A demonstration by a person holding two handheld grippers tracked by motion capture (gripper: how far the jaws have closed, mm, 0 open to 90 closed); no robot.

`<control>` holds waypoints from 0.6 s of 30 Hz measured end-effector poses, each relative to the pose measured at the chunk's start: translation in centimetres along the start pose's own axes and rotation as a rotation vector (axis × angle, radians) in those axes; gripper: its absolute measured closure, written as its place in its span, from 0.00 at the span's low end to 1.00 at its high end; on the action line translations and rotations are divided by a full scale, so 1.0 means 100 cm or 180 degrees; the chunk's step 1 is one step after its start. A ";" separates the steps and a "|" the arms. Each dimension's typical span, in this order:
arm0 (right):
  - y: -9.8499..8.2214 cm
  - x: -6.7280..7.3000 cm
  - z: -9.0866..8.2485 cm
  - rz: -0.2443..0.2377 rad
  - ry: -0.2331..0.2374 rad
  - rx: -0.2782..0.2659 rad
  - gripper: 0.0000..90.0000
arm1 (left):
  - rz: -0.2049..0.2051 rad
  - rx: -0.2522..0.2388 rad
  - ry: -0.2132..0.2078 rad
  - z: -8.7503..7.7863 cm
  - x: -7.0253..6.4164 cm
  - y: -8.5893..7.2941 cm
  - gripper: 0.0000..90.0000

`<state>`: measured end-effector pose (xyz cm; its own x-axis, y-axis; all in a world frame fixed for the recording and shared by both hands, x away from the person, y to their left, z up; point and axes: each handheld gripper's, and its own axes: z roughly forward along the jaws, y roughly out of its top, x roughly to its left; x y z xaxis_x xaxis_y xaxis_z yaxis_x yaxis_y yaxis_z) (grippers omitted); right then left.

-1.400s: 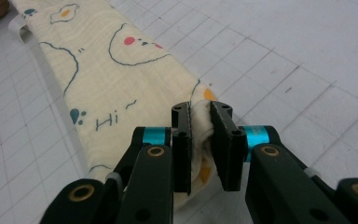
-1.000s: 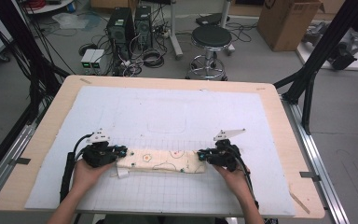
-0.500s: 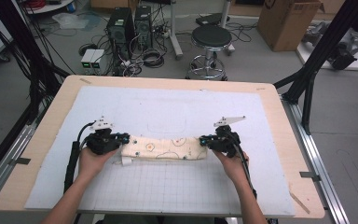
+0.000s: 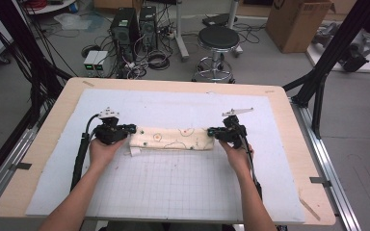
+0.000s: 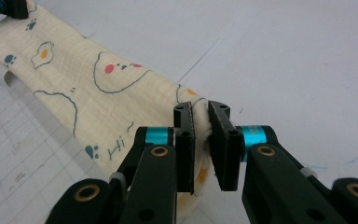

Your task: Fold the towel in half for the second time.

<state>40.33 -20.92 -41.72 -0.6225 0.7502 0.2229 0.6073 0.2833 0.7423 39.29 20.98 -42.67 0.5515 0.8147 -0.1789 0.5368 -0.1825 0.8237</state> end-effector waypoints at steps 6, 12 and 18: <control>-0.002 -0.005 0.012 0.0072 -0.0045 0.0053 0.90 | -0.0035 0.0005 0.0021 0.008 0.003 -0.003 0.91; -0.005 -0.010 0.017 0.0173 -0.0043 0.0084 0.90 | -0.0088 0.0040 0.0001 0.012 0.005 -0.006 0.91; -0.006 -0.011 0.017 0.0194 0.0031 0.0078 0.84 | -0.0067 0.0109 0.0015 0.011 0.005 -0.006 0.78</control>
<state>41.53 -20.91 -43.49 -0.5886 0.7608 0.2735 0.6560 0.2518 0.7115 39.97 20.88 -43.85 0.5370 0.8211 -0.1936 0.5699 -0.1839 0.8008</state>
